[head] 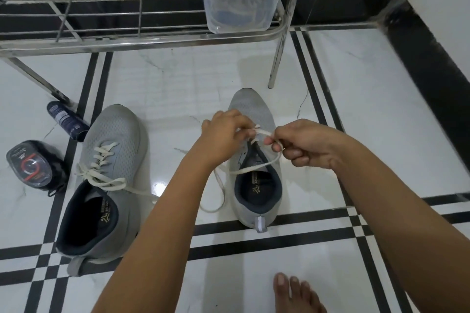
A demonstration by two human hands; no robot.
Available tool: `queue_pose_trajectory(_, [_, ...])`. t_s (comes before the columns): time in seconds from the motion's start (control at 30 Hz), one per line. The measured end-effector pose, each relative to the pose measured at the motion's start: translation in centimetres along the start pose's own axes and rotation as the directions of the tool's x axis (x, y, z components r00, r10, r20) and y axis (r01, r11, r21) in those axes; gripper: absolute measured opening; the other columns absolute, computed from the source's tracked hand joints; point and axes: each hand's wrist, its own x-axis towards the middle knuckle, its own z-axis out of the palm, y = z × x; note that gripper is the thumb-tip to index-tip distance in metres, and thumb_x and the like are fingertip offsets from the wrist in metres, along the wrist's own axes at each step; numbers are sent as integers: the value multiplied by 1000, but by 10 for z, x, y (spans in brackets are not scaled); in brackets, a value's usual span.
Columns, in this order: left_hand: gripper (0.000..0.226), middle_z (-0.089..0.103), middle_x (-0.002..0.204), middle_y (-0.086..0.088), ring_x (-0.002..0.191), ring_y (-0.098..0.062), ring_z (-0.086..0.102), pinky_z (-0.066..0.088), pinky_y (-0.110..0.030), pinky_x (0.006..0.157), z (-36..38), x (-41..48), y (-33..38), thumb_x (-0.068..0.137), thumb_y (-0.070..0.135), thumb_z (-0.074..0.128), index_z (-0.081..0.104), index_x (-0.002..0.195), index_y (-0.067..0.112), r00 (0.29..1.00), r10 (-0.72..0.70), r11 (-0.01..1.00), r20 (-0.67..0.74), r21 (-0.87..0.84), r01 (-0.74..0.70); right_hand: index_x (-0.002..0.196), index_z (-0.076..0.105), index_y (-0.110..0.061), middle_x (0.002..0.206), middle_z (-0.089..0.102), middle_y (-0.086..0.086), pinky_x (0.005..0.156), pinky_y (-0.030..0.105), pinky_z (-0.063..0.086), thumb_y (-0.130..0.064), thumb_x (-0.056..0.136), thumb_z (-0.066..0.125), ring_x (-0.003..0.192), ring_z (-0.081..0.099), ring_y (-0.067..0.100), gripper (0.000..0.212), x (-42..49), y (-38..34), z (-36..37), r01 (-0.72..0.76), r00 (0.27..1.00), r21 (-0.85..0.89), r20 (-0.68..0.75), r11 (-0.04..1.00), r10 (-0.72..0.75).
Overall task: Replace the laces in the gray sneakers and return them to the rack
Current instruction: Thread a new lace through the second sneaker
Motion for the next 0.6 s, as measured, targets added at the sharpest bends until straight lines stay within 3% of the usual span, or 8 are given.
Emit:
queue_pose_trajectory(0.07, [18, 55, 106, 1, 107, -24, 51, 39, -40, 95, 3, 0, -12, 92, 28, 55, 67, 99, 17, 979, -171, 968, -112, -207, 145, 86, 64, -8, 61, 51, -2, 37, 17, 18, -13, 93, 41, 41, 25, 6, 24, -4, 0, -10, -4, 1000, -29, -30, 1000, 3])
queue_pose_trajectory(0.13, [20, 51, 121, 0, 117, -24, 46, 34, -39, 101, 6, -3, -12, 93, 29, 53, 64, 107, 21, 964, -237, 964, -123, -153, 217, 88, 64, -7, 62, 52, -2, 38, 18, 19, -14, 93, 40, 41, 26, 7, 26, -6, 1, -14, -6, 997, -130, -73, 992, -4])
queue_pose_trajectory(0.23, [26, 48, 129, 11, 126, -15, 33, 18, -33, 100, 3, -2, 9, 93, 39, 49, 59, 116, 32, 1000, -10, 999, 15, -33, 11, 84, 64, -9, 65, 57, -1, 43, 20, 21, -17, 93, 43, 42, 29, 7, 24, -7, -2, -7, 41, 996, -236, -66, 971, -58])
queue_pose_trajectory(0.33, [20, 65, 95, 13, 110, -12, 51, 26, -33, 100, -10, -2, 23, 94, 38, 48, 67, 91, 30, 995, 73, 989, 75, -133, -63, 79, 61, -11, 65, 60, -2, 43, 19, 22, -19, 94, 45, 41, 31, 6, 23, -9, -10, -2, 108, 993, -314, -16, 943, -119])
queue_pose_trajectory(0.43, [23, 69, 89, 7, 95, -14, 59, 38, -44, 100, -19, -4, 10, 95, 32, 49, 63, 76, 31, 994, -76, 968, -83, -244, 53, 76, 62, -12, 64, 59, -2, 47, 21, 23, -14, 93, 44, 49, 31, 9, 25, -10, -14, -8, 121, 990, -403, -19, 907, -140])
queue_pose_trajectory(0.5, [27, 67, 91, 1, 94, -21, 57, 39, -43, 99, -23, -7, -3, 96, 32, 45, 60, 74, 29, 957, -232, 955, -174, -229, 190, 75, 63, -12, 67, 59, -1, 49, 22, 23, -14, 93, 44, 51, 31, 10, 26, -9, -11, -12, 98, 992, -413, -33, 905, -122])
queue_pose_trajectory(0.57, [27, 65, 98, -1, 106, -28, 52, 33, -38, 98, -27, -9, -15, 97, 32, 42, 64, 83, 24, 902, -348, 937, -255, -58, 344, 77, 63, -12, 68, 59, -1, 49, 21, 24, -14, 93, 44, 52, 32, 10, 26, -8, -5, -13, 75, 995, -416, -35, 906, -98])
queue_pose_trajectory(0.6, [25, 64, 107, -2, 113, -29, 48, 28, -38, 99, -28, -9, -18, 97, 31, 43, 66, 92, 23, 900, -334, 931, -279, 52, 362, 78, 64, -12, 68, 60, -2, 49, 21, 25, -15, 94, 44, 53, 33, 9, 25, -7, -2, -13, 75, 995, -420, -32, 904, -97])
